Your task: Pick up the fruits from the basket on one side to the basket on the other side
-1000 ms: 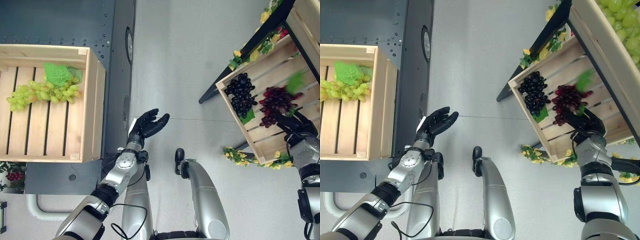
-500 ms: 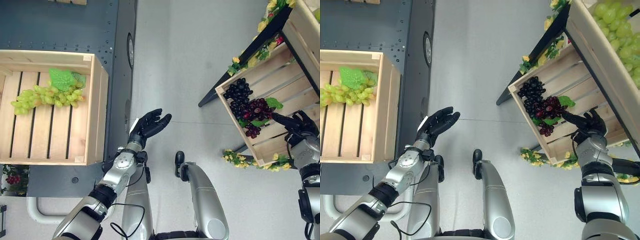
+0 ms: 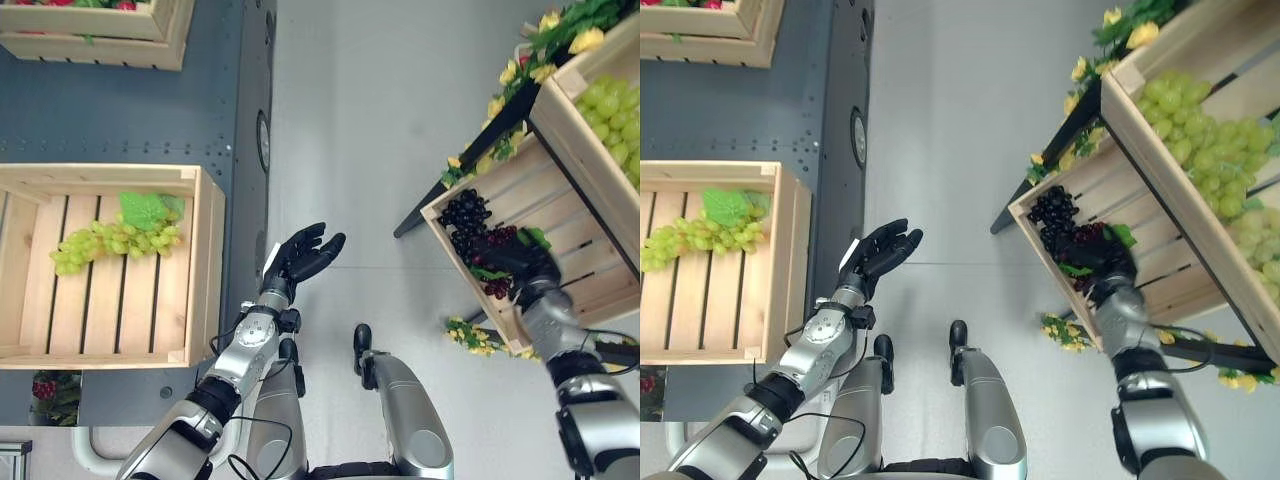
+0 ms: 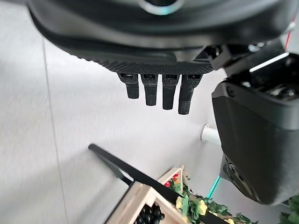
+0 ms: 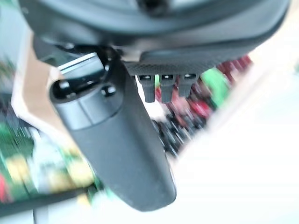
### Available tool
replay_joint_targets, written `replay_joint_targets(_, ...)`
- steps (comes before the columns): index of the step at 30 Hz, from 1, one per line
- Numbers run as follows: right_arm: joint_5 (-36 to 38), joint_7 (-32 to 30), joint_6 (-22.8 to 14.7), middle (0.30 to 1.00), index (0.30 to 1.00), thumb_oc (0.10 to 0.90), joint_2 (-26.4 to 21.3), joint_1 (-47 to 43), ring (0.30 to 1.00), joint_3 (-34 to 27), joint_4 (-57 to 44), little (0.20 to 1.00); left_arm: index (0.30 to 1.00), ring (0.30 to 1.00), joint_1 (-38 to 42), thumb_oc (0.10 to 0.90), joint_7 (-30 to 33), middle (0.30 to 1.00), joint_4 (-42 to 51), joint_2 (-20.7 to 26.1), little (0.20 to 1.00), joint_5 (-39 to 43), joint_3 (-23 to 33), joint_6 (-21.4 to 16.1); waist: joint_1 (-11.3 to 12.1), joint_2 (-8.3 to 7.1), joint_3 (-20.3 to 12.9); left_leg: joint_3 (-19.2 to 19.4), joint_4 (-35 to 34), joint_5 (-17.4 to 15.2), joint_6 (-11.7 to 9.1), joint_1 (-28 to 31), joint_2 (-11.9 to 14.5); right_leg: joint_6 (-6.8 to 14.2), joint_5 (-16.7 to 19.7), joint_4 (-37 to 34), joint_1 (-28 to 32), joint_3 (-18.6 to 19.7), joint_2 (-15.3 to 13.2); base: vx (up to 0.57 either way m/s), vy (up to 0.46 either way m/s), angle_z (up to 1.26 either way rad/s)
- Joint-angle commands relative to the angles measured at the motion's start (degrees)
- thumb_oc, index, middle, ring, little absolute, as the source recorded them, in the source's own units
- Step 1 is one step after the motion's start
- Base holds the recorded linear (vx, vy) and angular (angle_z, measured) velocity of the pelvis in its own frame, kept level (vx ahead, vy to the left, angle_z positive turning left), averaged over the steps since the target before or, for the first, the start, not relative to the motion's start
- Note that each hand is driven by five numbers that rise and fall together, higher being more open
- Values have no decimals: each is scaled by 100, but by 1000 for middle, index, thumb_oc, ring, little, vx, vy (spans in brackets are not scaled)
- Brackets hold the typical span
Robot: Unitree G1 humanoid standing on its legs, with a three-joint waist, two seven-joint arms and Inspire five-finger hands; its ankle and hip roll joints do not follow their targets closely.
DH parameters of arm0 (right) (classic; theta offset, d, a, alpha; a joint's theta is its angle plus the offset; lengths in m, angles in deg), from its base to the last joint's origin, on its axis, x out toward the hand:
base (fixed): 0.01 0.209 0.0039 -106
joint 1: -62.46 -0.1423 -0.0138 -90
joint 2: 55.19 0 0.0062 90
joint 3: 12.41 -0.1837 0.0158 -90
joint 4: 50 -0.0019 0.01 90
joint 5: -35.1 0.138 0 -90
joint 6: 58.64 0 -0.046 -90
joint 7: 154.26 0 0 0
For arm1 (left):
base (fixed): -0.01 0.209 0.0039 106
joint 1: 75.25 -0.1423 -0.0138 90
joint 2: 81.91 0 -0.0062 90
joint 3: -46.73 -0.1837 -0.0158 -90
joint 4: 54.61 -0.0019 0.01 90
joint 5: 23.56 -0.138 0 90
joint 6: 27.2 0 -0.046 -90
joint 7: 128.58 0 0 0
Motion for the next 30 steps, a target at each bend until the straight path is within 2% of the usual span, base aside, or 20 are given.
replay_joint_targets(1, -387, -86, -653, 900, 900, 800, -221, 49, 900, -5, -572, 900, 900, 900, -48, 800, 195, 900, 669, -152, 900, -768, -67, -617, -20, 109, -578, 453, -190, 48, 319, 79, -323, -86, 109, -483, 483, -33, -64, 74, 21, 17)
replay_joint_targets(2, -537, -219, -642, 900, 900, 800, -40, 222, 900, 139, -755, 900, 900, 900, -34, 800, 240, 900, 638, -142, 900, -993, -93, -586, -11, 125, -643, 431, -391, 106, 334, 223, -363, -58, 115, -602, 610, -63, -108, 79, 26, 17)
replay_joint_targets(4, -549, -186, -645, 900, 900, 800, 14, 289, 900, 190, -817, 900, 900, 900, -48, 800, 257, 900, 654, -120, 900, -1086, -102, -566, -4, 129, -660, 417, -477, 135, 339, 286, -386, -48, 118, -646, 664, -79, -130, 74, 27, 19)
replay_joint_targets(8, -493, 136, -588, 900, 900, 800, 302, 641, 900, 465, -998, 900, 900, 900, -206, 800, 386, 900, 670, 132, 900, -2028, -140, -679, 94, 199, -788, 329, -861, 266, 339, 535, -475, 33, 167, -929, 906, -215, -259, 79, 42, 17)
replay_joint_targets(14, -306, 668, -678, 900, 900, 800, 572, 1249, 900, 679, -1009, 900, 900, 900, -508, 800, 1173, 900, 857, 594, 900, -3266, 231, -1332, 231, 302, -1059, 142, -1660, 532, 323, 984, -613, 165, 319, -1532, 1349, -305, -371, 102, 58, 15)
replay_joint_targets(18, 115, 926, -756, 900, 900, 800, 692, 1459, 900, 654, -873, 900, 900, 900, -595, 800, 1547, 900, 974, 892, 900, -3840, 517, -1580, 333, 346, -1208, -13, -2124, 686, 308, 1187, -674, 240, 440, -1828, 1510, -385, -429, 97, 36, 20)
replay_joint_targets(21, 58, 967, -802, 900, 900, 800, 792, 1630, 900, 653, -764, 900, 900, 900, -663, 800, 1840, 900, 1132, 1207, 900, -3959, 823, -1760, 405, 407, -1313, -142, -2551, 865, 291, 1309, -727, 316, 586, -2076, 1582, -495, -496, 71, 33, 15)
replay_joint_targets(27, -125, 1156, -850, 900, 900, 800, 852, 1729, 900, 719, -379, 900, 900, 900, -719, 800, 2600, 900, 1102, 1695, 900, -4296, 1469, -1620, 509, 533, -1438, -393, -3100, 1151, 262, 1390, -820, 406, 778, -2408, 1632, -658, -533, 36, 38, 28)
replay_joint_targets(30, -212, 1143, -911, 900, 900, 800, 886, 1765, 900, 802, -245, 900, 900, 900, -680, 800, 2952, 900, 875, 2037, 900, -4561, 1811, -1175, 592, 595, -1493, -510, -3100, 1198, 266, 1295, -857, 424, 768, -2397, 1617, -785, -590, 9, 17, 27)
